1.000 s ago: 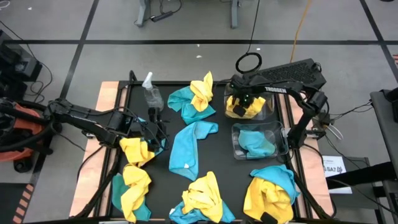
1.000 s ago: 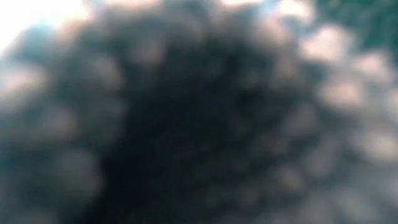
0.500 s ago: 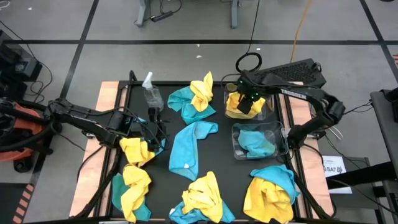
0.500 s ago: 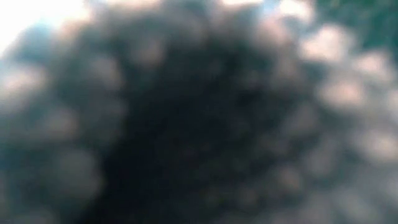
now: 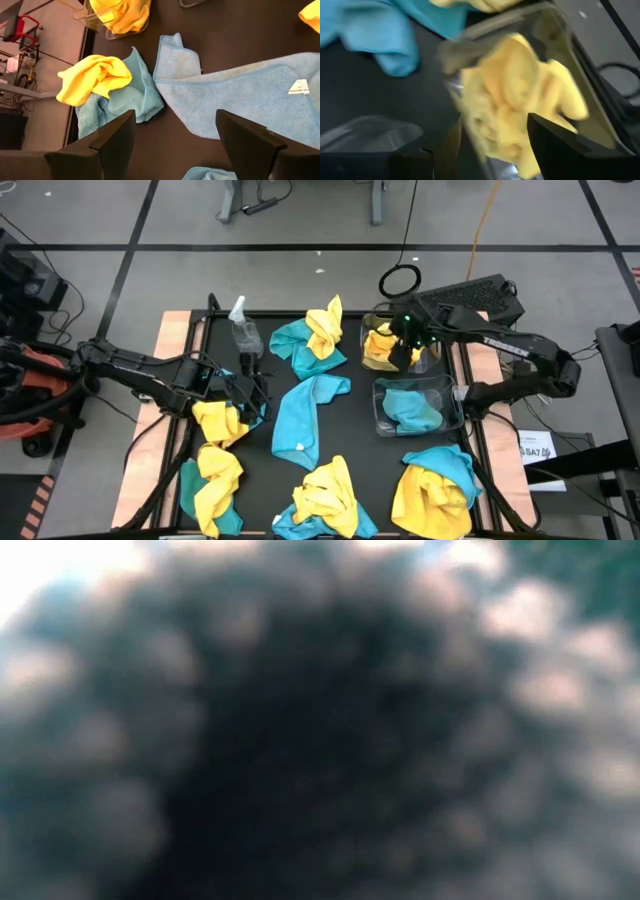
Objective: Sort microfiber towel by color & place in baskets
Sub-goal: Put the yellow microfiber towel into the top transparent bin
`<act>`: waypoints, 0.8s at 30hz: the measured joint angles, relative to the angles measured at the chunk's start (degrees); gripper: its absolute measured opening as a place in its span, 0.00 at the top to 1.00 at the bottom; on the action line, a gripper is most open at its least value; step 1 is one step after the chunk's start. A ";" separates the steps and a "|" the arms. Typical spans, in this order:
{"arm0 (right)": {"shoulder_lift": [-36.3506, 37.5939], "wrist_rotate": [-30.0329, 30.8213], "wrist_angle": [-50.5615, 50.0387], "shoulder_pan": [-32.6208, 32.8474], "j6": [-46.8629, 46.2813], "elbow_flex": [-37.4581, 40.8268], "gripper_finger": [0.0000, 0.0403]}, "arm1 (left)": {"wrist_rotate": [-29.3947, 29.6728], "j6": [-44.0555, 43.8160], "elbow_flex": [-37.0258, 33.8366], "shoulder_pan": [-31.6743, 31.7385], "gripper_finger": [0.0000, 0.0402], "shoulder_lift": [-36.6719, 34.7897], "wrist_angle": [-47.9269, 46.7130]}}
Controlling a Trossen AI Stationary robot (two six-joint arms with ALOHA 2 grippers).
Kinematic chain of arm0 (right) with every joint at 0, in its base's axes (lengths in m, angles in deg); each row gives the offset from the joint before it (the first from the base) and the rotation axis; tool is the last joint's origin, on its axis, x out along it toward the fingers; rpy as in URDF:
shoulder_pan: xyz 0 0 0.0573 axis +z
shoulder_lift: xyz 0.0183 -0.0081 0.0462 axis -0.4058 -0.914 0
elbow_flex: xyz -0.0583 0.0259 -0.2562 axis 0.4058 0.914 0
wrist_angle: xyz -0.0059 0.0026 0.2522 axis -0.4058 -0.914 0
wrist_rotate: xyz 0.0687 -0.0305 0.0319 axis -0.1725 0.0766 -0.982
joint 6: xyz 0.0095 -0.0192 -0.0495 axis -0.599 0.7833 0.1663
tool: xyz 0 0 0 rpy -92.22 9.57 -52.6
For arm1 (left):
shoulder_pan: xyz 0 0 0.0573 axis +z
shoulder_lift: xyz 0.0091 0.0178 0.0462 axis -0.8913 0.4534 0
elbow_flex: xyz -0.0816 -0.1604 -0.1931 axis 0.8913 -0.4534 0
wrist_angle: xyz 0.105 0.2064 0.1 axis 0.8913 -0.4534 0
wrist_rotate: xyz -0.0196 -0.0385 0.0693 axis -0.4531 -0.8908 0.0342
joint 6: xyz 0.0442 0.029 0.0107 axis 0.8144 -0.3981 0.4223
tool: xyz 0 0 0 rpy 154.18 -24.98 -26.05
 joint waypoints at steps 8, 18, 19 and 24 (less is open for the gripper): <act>4.36 -5.46 0.01 8.70 -0.62 -0.02 0.46 | 0.00 -0.08 0.00 0.02 0.30 0.00 0.11; 4.50 -6.08 3.03 21.52 -2.32 -0.04 0.45 | -2.61 -0.14 0.00 0.01 0.30 0.00 0.08; 4.46 -6.08 3.90 22.79 -2.45 -0.04 0.45 | -2.68 -0.14 0.00 0.01 0.30 0.00 0.08; 3.91 -6.12 8.70 29.13 -2.54 -0.09 0.45 | -2.78 -0.14 0.00 0.01 0.30 0.00 0.08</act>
